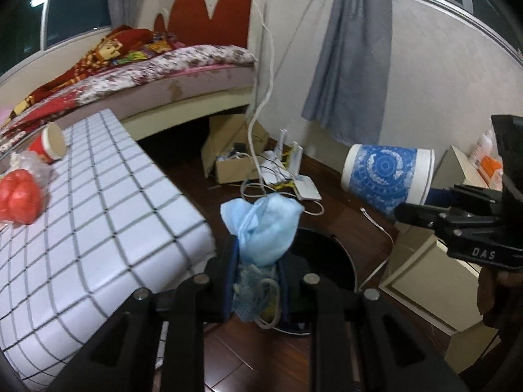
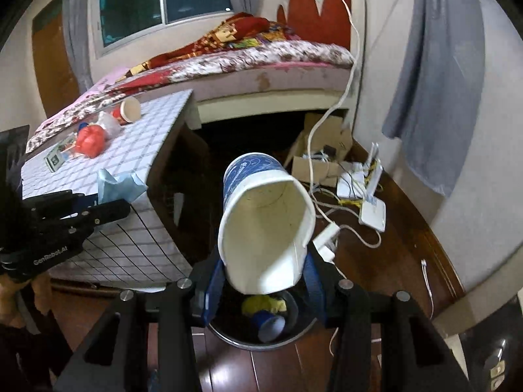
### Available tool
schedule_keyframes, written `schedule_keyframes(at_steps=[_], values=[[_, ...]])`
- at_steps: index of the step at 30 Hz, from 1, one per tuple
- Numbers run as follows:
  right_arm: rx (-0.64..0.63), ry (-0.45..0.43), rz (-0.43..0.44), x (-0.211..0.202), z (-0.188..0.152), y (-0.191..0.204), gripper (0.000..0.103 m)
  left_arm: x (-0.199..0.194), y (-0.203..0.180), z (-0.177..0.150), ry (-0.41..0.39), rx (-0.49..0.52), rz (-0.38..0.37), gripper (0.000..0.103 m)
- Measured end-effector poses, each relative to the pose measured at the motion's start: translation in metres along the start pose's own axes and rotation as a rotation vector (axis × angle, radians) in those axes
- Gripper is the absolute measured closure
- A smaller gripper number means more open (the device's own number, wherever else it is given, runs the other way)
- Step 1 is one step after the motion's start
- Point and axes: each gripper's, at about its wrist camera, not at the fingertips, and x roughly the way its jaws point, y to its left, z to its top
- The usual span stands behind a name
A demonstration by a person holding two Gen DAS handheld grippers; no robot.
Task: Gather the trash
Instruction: 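Carry tissue and cup over the black bin and release both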
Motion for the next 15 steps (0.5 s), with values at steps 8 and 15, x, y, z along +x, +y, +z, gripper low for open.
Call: schedule_keyframes(at_steps=[8,15], values=[[-0.004,0.055,-0.016,0.013,-0.022,-0.015,0.055,0.036,-0.019,-0.018,0.094,0.014,-0.090,0.080],[-0.007,0.140,0.003,0.047,-0.043,-0.021,0.054,0.069,-0.023,-0.030,0.168,0.001,-0.160,0.080]])
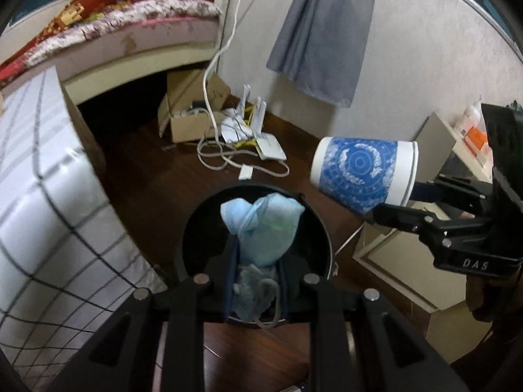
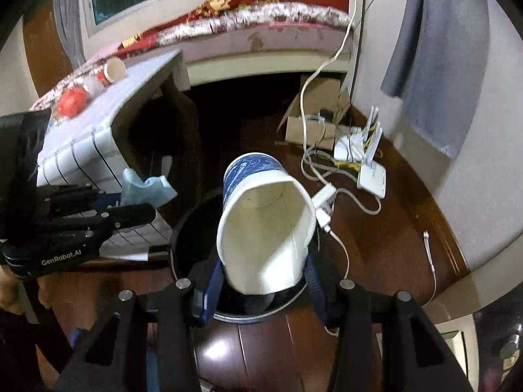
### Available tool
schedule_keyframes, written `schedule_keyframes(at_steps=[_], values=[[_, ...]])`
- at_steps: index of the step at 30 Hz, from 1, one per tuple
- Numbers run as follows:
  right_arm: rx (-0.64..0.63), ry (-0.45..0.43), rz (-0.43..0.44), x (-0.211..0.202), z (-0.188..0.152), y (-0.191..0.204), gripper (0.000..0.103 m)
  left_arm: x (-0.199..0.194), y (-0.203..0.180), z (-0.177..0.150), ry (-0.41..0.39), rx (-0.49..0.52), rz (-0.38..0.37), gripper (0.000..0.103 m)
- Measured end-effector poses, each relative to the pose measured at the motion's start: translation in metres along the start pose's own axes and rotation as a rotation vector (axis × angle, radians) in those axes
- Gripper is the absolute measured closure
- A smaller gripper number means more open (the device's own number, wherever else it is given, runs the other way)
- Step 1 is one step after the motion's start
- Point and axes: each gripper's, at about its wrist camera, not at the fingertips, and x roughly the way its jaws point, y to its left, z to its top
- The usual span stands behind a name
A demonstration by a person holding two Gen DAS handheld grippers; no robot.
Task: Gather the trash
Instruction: 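Carry tissue and cup over the black bin and release both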
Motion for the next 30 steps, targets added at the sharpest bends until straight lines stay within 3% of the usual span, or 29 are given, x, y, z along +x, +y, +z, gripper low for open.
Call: schedule_keyframes(at_steps=[6,9,10,11,12,13,19,24,30], values=[[-0.016,0.087,0.032,0.037,-0.009,-0.002,0.053,0.028,0.007,-0.003,0.071,-0.017,-0.039,0.079],[-0.036,0.120,0.050,0.054,-0.012,0.001,0.045,0.041,0.012,-0.007,0.102,-0.033,-0.060,0.073],[-0.052,0.122,0.040,0.060,-0.012,0.004,0.029,0.046,0.014,-0.008,0.109,-0.046,-0.069,0.062],[-0.066,0.125,0.002,0.066,-0.011,0.007,0.017,0.049,0.016,-0.009,0.120,-0.057,-0.065,0.031],[-0.074,0.133,-0.038,0.070,-0.011,0.009,0.001,0.052,0.018,-0.011,0.124,-0.067,-0.047,0.017],[-0.084,0.154,-0.076,0.077,-0.011,0.008,0.001,0.054,0.022,-0.012,0.119,-0.073,-0.033,0.010],[-0.032,0.255,-0.177,0.094,-0.012,-0.022,0.001,0.057,0.034,-0.018,0.118,-0.098,0.044,0.005],[0.021,0.248,-0.199,0.085,-0.011,-0.028,0.001,0.050,0.035,-0.022,0.096,-0.098,0.092,0.002],[-0.009,0.222,-0.196,0.076,-0.002,-0.010,0.001,0.041,0.035,-0.022,0.075,-0.093,0.128,0.001]])
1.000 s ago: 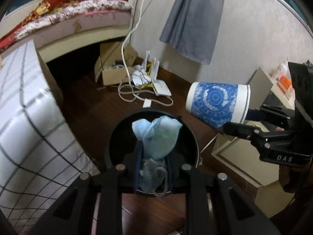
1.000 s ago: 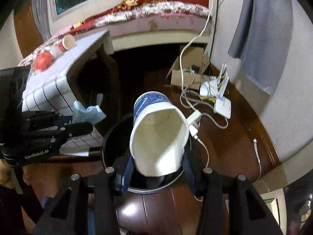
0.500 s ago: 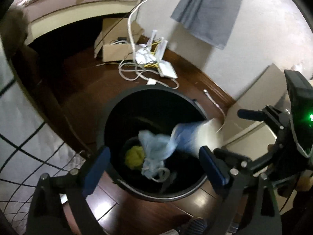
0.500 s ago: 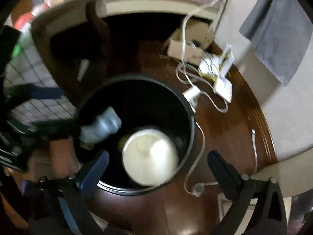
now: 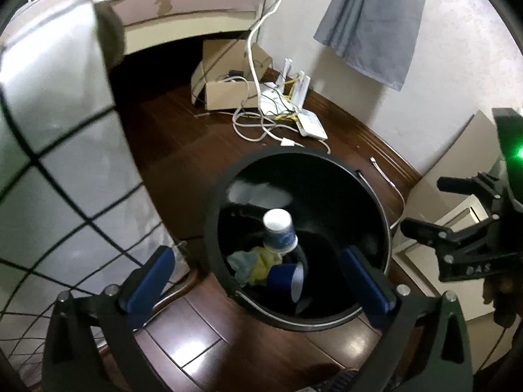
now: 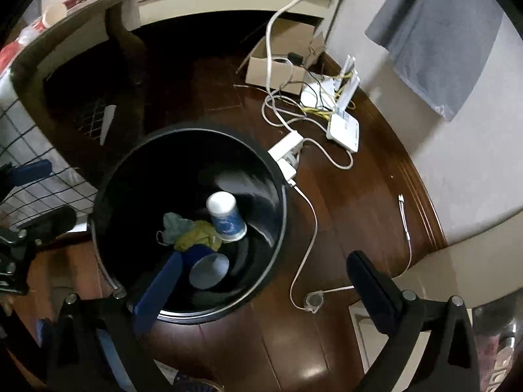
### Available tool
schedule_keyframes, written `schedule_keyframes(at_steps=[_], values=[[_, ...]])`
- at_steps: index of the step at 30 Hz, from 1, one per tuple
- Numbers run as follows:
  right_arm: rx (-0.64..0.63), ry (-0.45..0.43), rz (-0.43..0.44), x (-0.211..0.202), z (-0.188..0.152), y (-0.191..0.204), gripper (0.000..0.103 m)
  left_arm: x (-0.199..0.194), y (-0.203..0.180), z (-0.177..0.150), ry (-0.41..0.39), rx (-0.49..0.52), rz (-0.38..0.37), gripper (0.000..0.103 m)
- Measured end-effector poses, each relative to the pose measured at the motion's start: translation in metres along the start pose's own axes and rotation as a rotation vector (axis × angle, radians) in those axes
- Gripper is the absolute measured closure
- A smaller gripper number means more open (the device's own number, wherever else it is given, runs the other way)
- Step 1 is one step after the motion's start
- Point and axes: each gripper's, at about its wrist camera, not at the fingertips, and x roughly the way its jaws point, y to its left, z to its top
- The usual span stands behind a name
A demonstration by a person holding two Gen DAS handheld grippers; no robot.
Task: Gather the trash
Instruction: 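Carry tissue and cup over the black bin and release both, then move both tools back over the table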
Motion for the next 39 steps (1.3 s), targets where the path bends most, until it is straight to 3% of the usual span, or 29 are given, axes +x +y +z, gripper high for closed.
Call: schedule_keyframes(at_steps=[13,21,39], values=[[-0.022,-0.093,-0.021,-0.052,0.001,0.008,0.001,-0.051,-0.012,0.009,-0.094,0.028,0.017,0.001],[-0.010,-0.173,-0.050,-0.090,0.008,0.007,0.001,-0.096,-0.012,0.022,-0.161,0.024,0.073,0.001],[-0.046,-0.318,0.043,-0.145,0.039,0.060,0.001,-0.152,0.027,0.031,-0.264,-0.021,0.180,0.001]])
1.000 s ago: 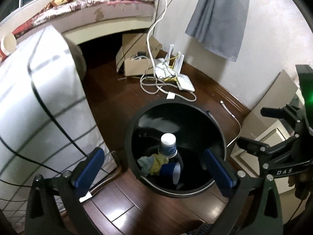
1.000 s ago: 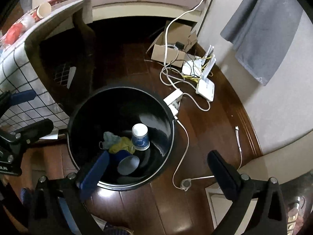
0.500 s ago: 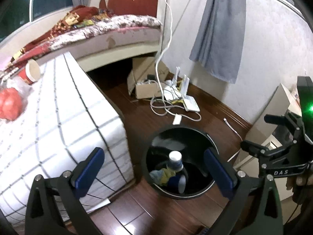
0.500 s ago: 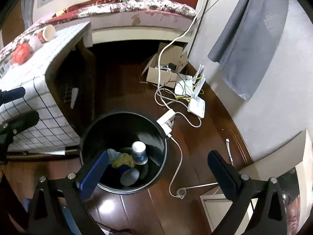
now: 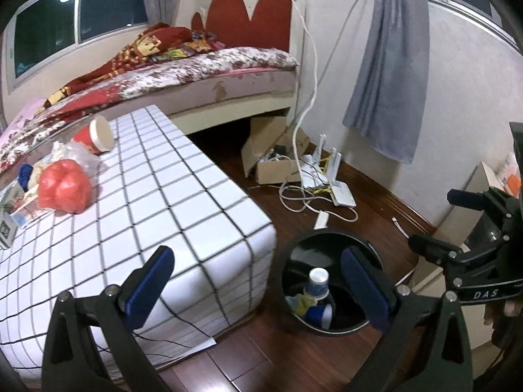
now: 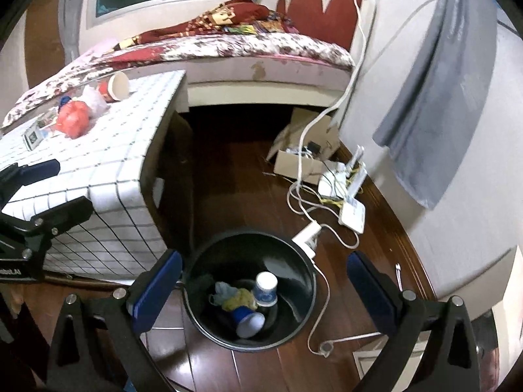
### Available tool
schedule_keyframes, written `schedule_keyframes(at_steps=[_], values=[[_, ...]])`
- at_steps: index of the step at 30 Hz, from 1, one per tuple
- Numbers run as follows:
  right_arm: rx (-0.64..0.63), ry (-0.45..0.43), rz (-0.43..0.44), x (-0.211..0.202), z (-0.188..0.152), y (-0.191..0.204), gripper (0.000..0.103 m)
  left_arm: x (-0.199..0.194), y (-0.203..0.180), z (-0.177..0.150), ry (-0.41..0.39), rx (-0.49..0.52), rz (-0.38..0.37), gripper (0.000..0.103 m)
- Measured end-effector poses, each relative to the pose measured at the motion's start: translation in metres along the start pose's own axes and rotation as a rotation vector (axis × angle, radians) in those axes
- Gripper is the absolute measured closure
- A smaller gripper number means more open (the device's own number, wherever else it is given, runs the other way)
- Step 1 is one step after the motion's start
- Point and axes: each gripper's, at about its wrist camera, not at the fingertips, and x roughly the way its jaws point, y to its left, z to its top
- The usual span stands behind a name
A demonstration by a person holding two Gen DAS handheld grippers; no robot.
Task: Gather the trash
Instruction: 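Move both tools back over the table, then grasp the green milk carton with the left tool while the right tool grasps the red bag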
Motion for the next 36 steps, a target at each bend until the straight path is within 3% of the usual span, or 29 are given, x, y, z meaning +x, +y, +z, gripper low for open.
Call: schedule_keyframes(at_steps=[14,24,30,36], values=[[-0.029,-0.053,0.104,0.006,0.048,0.058,0.001,-0.019,0.072,0.003,-0.045,-0.077,0.120,0.001],[-0.127,-0.097,0.224,0.014,0.086,0.145,0.001,-0.042,0.148,-0.018,-0.046,-0.178,0.237,0.001],[-0.113,-0.089,0.335,0.023,0.103,0.194,0.001,-0.063,0.205,-0.035,-0.042,-0.258,0.312,0.001],[-0.160,-0.077,0.391,0.031,0.113,0.245,0.001,-0.076,0.250,-0.046,-0.040,-0.309,0.376,0.001]])
